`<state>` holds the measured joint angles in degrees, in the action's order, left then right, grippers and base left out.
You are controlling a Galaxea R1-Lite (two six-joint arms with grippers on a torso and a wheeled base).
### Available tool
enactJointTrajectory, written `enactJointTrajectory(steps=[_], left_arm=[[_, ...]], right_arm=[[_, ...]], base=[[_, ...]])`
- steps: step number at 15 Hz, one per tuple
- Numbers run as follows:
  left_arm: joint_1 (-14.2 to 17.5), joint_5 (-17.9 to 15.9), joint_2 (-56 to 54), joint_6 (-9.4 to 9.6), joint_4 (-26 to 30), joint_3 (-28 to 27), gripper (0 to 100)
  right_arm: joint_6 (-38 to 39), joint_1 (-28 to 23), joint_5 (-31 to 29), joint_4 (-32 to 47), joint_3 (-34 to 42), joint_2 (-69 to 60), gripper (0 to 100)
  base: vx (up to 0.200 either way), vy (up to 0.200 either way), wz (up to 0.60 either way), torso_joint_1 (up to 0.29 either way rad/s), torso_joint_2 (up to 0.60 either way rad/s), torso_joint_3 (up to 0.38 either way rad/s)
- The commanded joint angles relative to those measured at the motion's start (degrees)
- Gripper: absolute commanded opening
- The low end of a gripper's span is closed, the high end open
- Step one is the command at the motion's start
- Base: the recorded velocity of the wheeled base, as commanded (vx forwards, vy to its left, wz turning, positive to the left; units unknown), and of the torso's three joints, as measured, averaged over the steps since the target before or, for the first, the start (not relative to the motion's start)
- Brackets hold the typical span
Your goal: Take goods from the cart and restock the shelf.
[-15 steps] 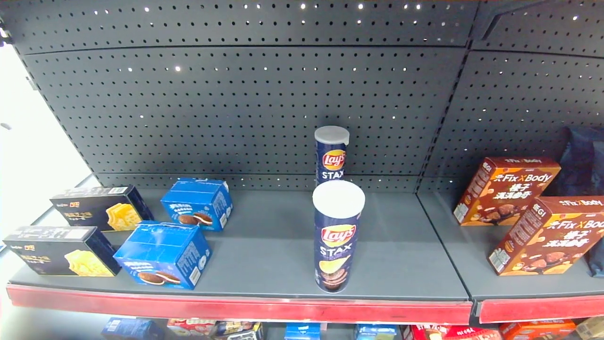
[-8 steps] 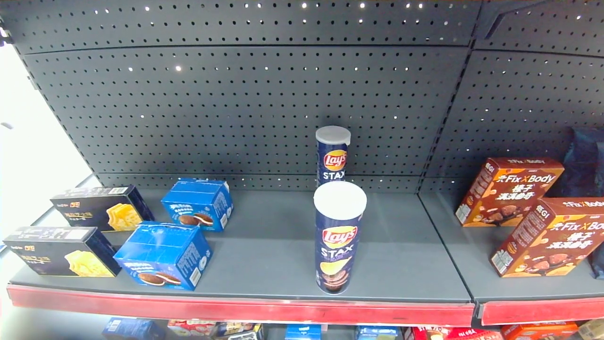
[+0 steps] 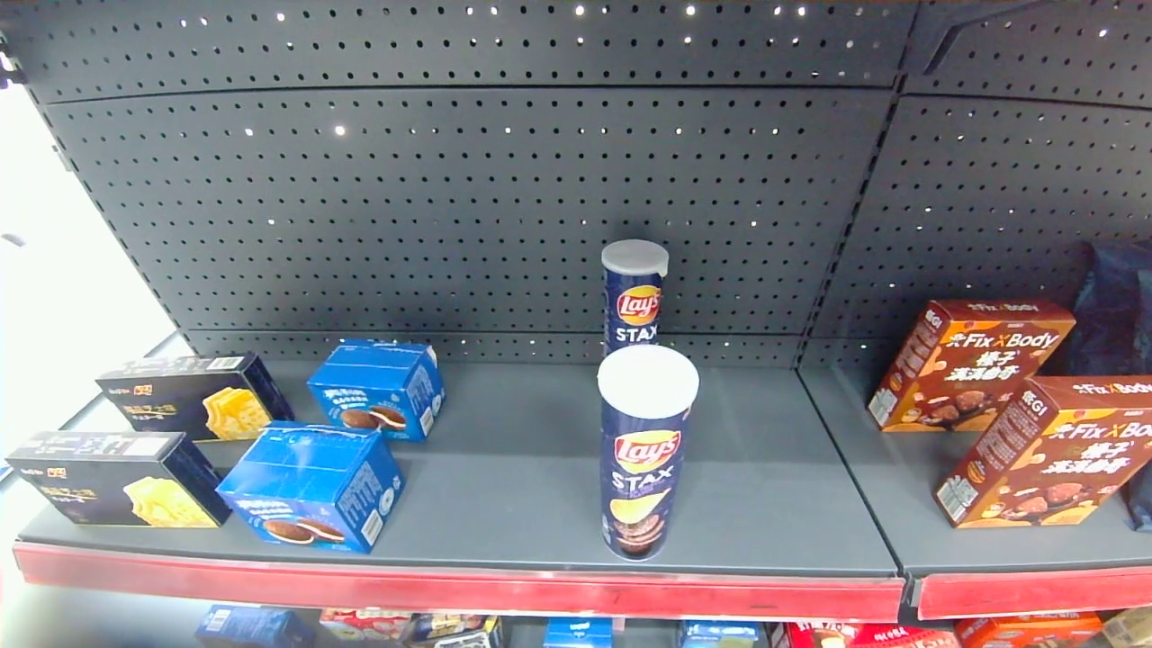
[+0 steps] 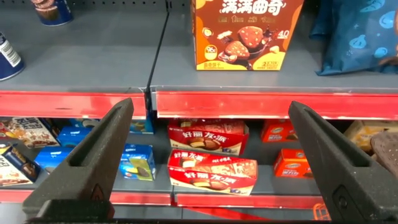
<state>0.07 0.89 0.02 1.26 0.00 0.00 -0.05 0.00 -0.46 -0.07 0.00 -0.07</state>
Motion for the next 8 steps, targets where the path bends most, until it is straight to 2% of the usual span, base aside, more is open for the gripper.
enactJointTrajectory(steps=[1,2,3,8], left_arm=[[0.01,-0.1,-0.02,-0.03,0.0,0.0,100],[0.1,-0.01,-0.02,-0.03,0.0,0.0,100],[0.01,-0.01,-0.02,-0.03,0.0,0.0,100],[0.01,-0.1,-0.02,-0.03,0.0,0.0,100]], right_arm=[[-0.04,0.0,0.02,-0.01,0.0,0.07,100],[-0.04,0.0,0.02,-0.01,0.0,0.07,100],[-0.04,0.0,0.02,-0.01,0.0,0.07,100],[-0.04,0.0,0.02,-0.01,0.0,0.07,100]], base=[[0.0,0.0,0.0,0.0,0.0,0.0],[0.0,0.0,0.0,0.0,0.0,0.0],[0.0,0.0,-0.6,-0.002,0.0,0.002],[0.0,0.0,0.0,0.0,0.0,0.0]])
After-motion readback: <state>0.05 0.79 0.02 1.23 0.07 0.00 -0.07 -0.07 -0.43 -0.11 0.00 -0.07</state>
